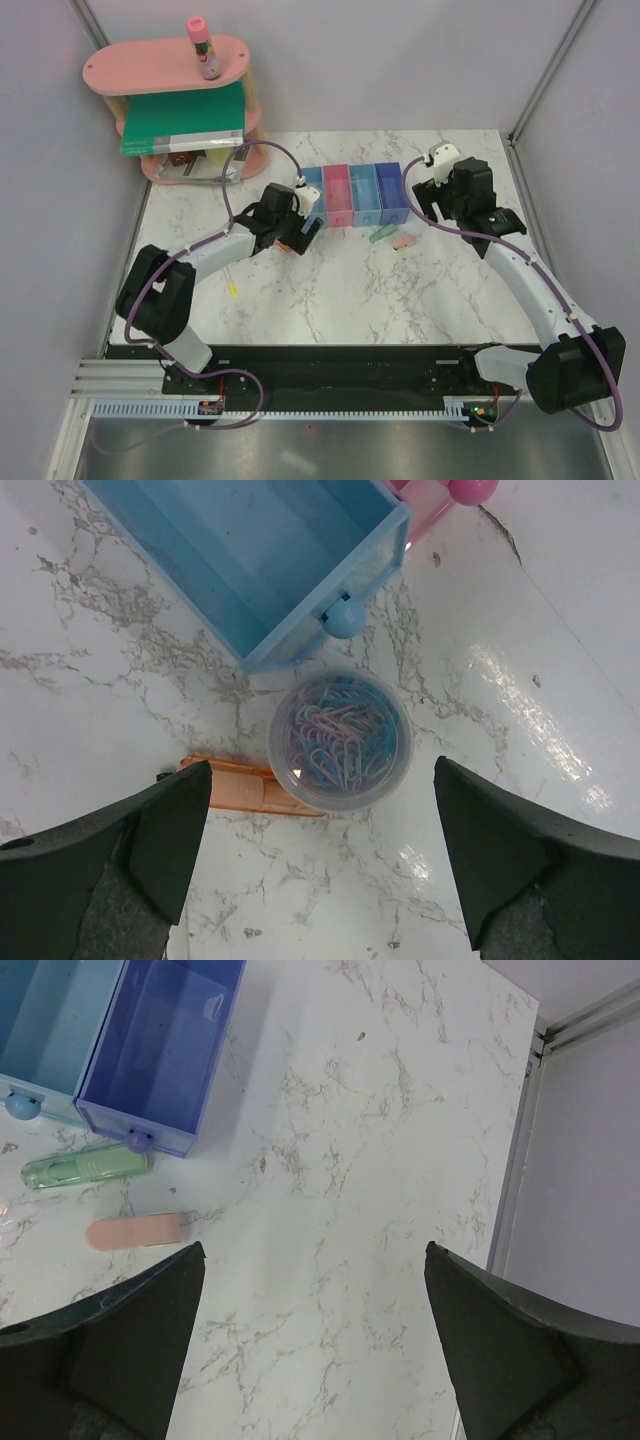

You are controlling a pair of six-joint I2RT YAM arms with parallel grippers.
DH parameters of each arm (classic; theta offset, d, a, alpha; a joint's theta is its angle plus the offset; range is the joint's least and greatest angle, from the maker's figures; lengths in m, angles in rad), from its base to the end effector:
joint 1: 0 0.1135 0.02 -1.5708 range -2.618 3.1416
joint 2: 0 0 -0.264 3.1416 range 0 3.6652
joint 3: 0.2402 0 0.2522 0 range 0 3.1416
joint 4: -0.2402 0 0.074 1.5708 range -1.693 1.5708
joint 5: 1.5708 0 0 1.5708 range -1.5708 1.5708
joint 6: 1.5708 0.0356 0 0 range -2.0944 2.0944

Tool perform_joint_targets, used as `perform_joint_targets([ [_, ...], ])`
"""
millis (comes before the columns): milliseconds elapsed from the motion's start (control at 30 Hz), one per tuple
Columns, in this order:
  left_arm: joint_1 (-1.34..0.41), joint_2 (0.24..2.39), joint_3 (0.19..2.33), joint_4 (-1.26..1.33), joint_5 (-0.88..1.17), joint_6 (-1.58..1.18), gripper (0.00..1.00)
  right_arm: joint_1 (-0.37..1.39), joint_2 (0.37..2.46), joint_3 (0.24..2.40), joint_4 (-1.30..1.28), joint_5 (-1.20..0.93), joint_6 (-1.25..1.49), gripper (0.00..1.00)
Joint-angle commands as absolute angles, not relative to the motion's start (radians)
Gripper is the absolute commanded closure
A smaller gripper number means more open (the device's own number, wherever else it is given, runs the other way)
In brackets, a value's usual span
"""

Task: Sort the stationery into containers
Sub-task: Pick up the stationery from the center of the board.

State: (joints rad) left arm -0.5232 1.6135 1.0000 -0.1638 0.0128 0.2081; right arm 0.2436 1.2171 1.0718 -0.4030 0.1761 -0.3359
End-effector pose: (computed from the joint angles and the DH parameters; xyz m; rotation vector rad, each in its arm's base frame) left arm 0.2979 -0.1724 0.2084 0.8477 2.1965 -0.1697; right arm 0.2661 0.0597 0.3282 -0.5042 2.0581 -0.2414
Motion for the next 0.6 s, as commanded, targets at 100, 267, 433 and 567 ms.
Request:
perform_joint_targets([
  [100,-0.523,1.678,1.063,-0.072,0.055,0.250,0.01,0.224,1.201,1.080,-0.402,0.138,-0.308,0.02],
  [267,-0.523,1.710,1.083,-0.060,0.060,0.238,0.07,0.219,1.203,1.080,-0.405,0.129,-0.301,0.02],
  [433,-0.523,1.720,1.075,-0.052,0.066,0.232,0.19,0.212,1.206,1.083,-0.405,0.114,-0.290,0.02],
  [567,-0.523,1.727,1.071,-0.043,0.058,0.235,0.30,0.207,1.207,1.086,-0.403,0.103,-0.281,0.02],
])
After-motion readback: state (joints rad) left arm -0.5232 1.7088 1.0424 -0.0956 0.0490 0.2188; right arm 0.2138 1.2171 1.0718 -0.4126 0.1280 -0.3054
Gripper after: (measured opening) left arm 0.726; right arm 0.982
